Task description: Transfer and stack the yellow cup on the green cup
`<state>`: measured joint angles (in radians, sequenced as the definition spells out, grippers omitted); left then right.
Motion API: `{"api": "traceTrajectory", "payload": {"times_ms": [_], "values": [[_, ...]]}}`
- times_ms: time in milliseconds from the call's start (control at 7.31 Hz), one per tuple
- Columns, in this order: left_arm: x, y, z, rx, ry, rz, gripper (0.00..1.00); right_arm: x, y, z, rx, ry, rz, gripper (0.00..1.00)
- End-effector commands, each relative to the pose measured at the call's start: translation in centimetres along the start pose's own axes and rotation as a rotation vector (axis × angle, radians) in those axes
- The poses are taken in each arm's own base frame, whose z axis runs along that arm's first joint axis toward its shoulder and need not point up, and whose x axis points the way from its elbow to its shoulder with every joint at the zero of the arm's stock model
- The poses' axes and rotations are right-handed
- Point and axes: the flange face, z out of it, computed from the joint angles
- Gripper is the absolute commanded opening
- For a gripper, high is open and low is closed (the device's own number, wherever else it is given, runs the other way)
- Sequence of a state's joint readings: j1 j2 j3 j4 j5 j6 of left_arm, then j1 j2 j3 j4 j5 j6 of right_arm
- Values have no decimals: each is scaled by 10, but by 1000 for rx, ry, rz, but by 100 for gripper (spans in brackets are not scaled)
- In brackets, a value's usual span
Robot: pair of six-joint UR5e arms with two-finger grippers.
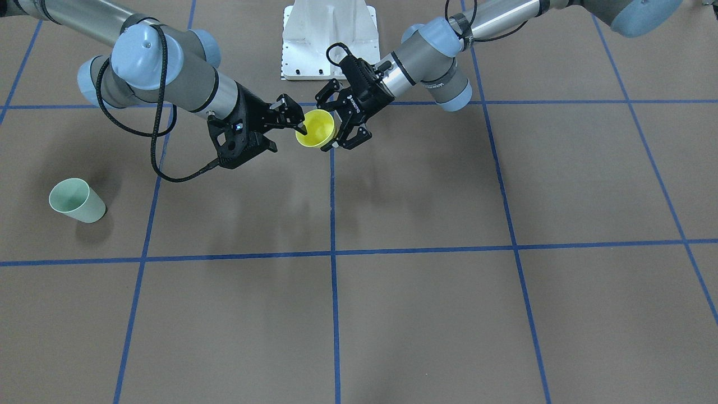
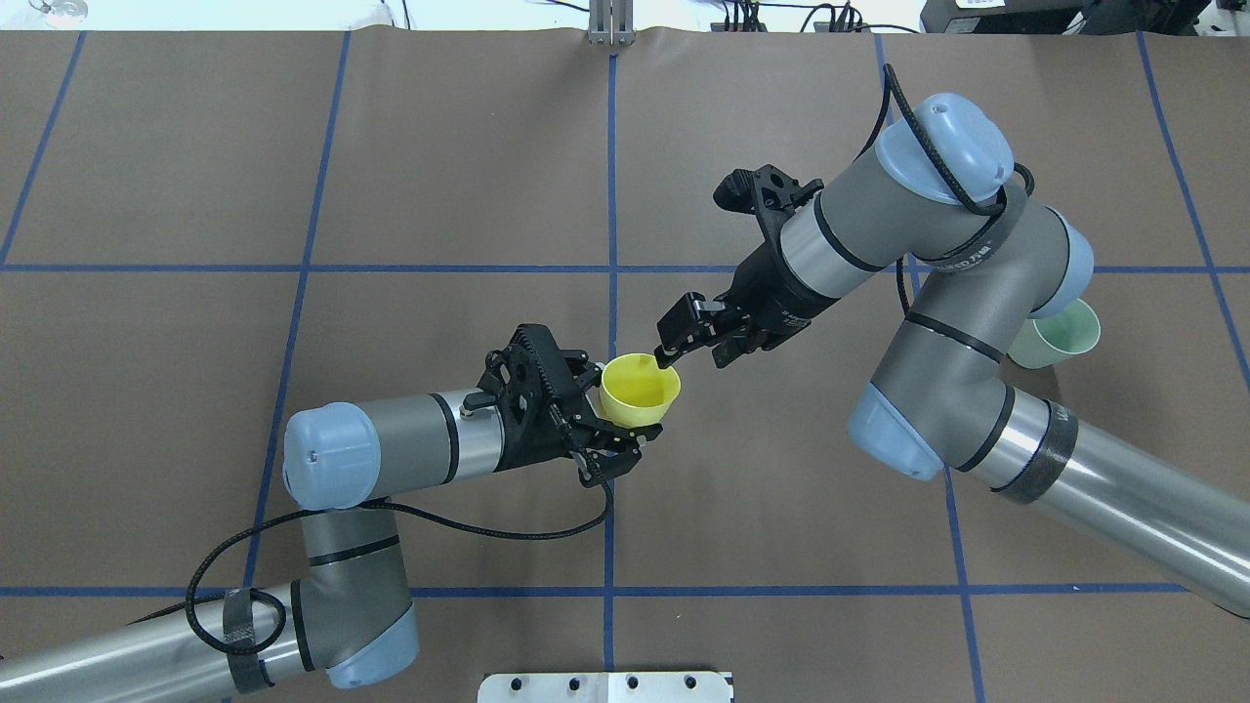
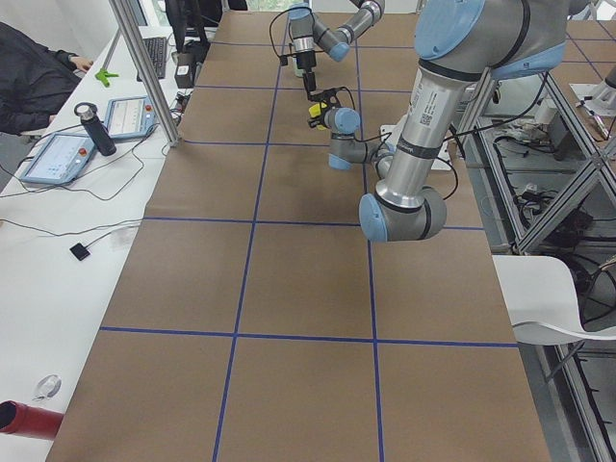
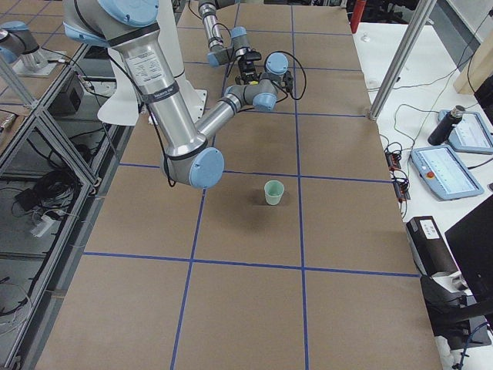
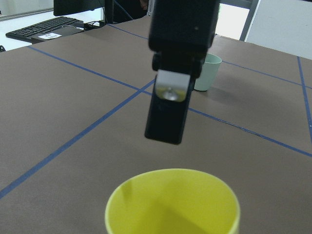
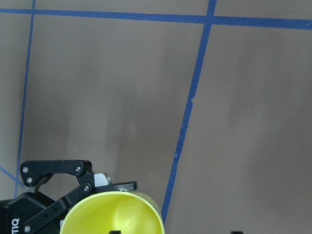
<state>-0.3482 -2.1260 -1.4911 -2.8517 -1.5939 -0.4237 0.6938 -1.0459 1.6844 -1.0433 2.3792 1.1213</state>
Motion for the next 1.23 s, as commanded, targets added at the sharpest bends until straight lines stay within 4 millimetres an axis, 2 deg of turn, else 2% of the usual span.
{"api": "traceTrajectory", "payload": {"times_ms": [0, 547, 1094], "values": [[2, -4, 3, 6, 2, -1, 0, 1, 1, 1, -2, 1, 1, 76], [4, -9, 7, 12, 4, -1, 0, 4, 7, 8, -16, 3, 0, 74], [4, -9, 8, 11, 5, -1, 0, 3, 8, 10, -18, 1, 0, 51]]}}
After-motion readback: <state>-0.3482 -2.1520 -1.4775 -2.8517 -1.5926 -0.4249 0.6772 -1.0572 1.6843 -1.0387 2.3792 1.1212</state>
